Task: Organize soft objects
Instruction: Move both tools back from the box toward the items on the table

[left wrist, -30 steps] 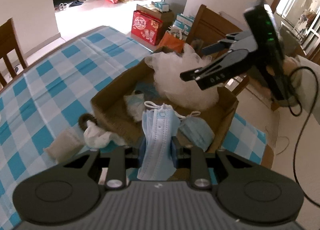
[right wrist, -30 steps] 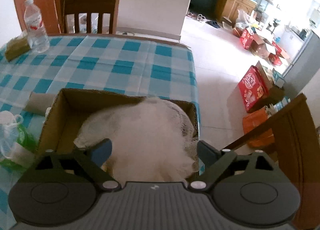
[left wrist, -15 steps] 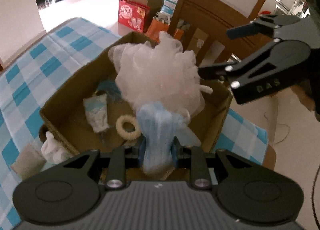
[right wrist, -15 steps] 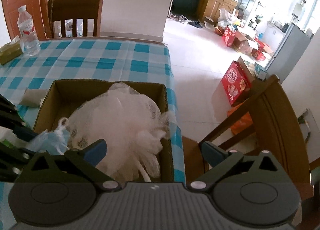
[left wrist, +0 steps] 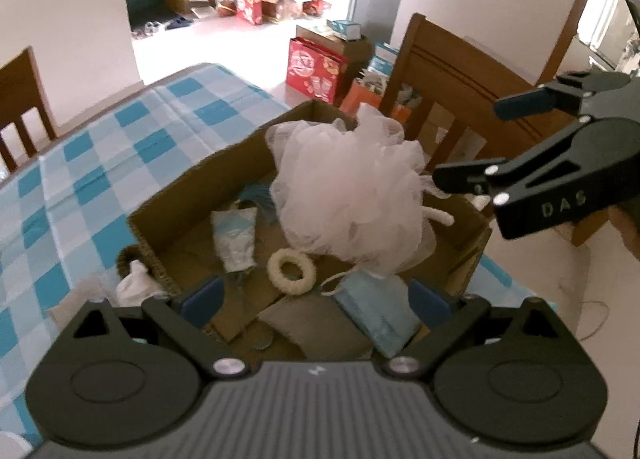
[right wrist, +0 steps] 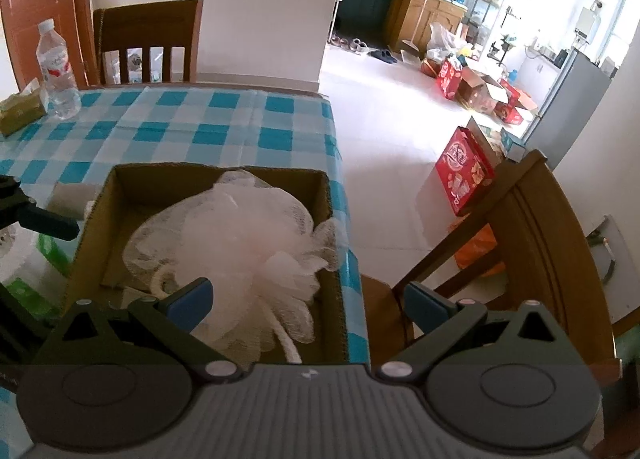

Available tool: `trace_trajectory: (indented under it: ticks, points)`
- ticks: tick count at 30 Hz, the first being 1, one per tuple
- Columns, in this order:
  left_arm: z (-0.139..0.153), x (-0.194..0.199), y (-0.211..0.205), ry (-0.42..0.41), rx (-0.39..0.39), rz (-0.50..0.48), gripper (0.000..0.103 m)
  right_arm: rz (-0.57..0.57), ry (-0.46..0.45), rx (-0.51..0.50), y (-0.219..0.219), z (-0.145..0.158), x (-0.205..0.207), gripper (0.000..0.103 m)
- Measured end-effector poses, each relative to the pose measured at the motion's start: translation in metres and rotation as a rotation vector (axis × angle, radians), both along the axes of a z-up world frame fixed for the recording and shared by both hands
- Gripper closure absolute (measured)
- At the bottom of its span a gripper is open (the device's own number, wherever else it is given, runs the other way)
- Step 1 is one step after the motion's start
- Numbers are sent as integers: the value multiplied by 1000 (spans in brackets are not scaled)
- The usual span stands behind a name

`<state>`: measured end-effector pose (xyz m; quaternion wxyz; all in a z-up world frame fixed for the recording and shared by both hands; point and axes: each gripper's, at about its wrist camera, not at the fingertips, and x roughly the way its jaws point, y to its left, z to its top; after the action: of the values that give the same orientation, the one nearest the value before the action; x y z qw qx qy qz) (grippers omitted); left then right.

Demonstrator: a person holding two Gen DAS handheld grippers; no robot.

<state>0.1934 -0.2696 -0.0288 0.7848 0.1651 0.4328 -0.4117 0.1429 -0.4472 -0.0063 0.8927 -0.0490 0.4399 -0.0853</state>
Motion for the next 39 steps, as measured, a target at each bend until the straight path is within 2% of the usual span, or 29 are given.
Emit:
trace_trajectory:
  ticks: [7,13,20,26,34,39]
  points:
    - [13,-21,21,-87,-12,4,5,4,-33,4,16,8,-7,0]
    - [16,-38,41,-119,-21,-3,4,-19,-71,-3,33,14,-16,0]
    - [12,-59,82,-118,-23,2,4,-40,-109,49,59,15,-33,0]
    - [0,-66,127,-95,-18,65,4,-49,-115,85,92,5,-50,0]
    - [-25,-57,180,-63,15,180,4,-31,-98,160,138,-12,-63,0]
    - [-36,-45,204,-71,41,196,4,24,-59,181,168,-22,-63,0]
